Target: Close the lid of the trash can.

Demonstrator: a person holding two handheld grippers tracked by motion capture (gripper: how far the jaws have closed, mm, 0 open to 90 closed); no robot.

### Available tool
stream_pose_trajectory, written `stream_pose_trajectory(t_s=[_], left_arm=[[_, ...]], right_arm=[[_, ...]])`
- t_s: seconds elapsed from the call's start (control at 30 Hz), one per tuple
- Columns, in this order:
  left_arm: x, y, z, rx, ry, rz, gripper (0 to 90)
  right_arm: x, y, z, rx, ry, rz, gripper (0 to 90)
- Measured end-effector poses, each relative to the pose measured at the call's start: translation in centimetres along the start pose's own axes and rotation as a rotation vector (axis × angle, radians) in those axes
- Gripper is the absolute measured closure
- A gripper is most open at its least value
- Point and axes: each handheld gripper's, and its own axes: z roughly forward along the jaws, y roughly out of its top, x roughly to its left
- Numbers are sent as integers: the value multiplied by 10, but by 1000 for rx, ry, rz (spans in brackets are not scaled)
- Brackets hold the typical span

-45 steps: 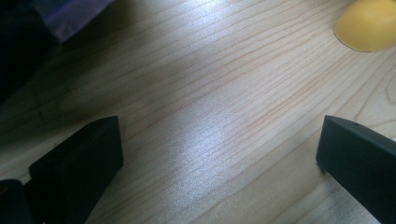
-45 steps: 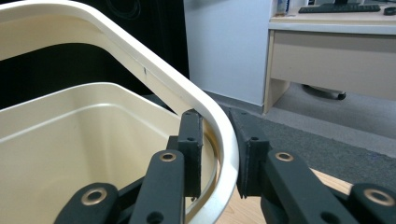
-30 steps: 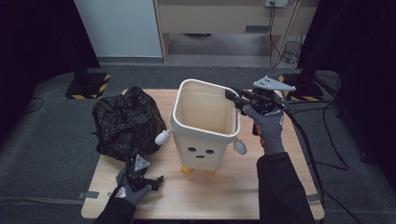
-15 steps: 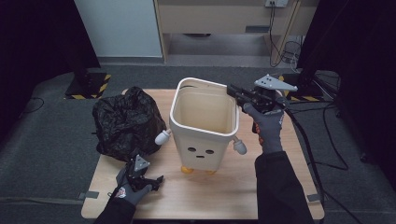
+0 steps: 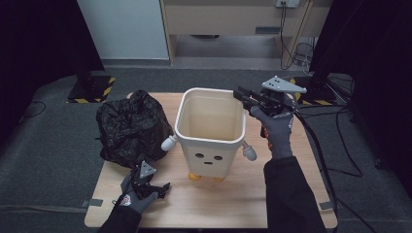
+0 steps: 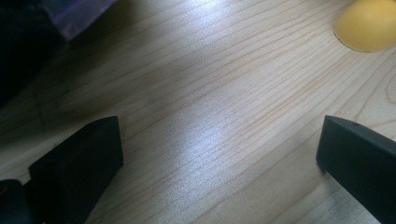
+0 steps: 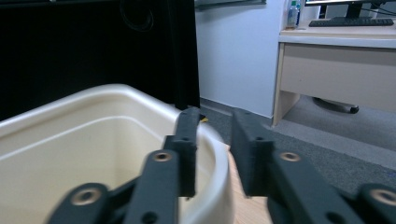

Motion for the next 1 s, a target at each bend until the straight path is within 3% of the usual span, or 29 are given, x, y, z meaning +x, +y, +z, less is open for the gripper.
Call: stream_pose_trajectory(t_s=[0.1, 0.3, 0.63, 0.9, 1.0], left_arm=[[0, 0, 0, 0, 0, 0, 0], [0, 0, 0, 0, 1, 1, 0], [0, 0, 0, 0, 0, 0, 0], [0, 0, 0, 0, 2, 0, 0], [0, 0, 0, 0, 2, -1, 0]], right_arm=[[-2, -3, 0, -13, -6, 4, 599], [-12, -7, -10, -48, -68, 13, 488], [-28, -20, -25, -81, -154, 25, 424], [-38, -40, -36, -69, -200, 51, 368], [-41, -47, -38, -41, -215, 40, 351]])
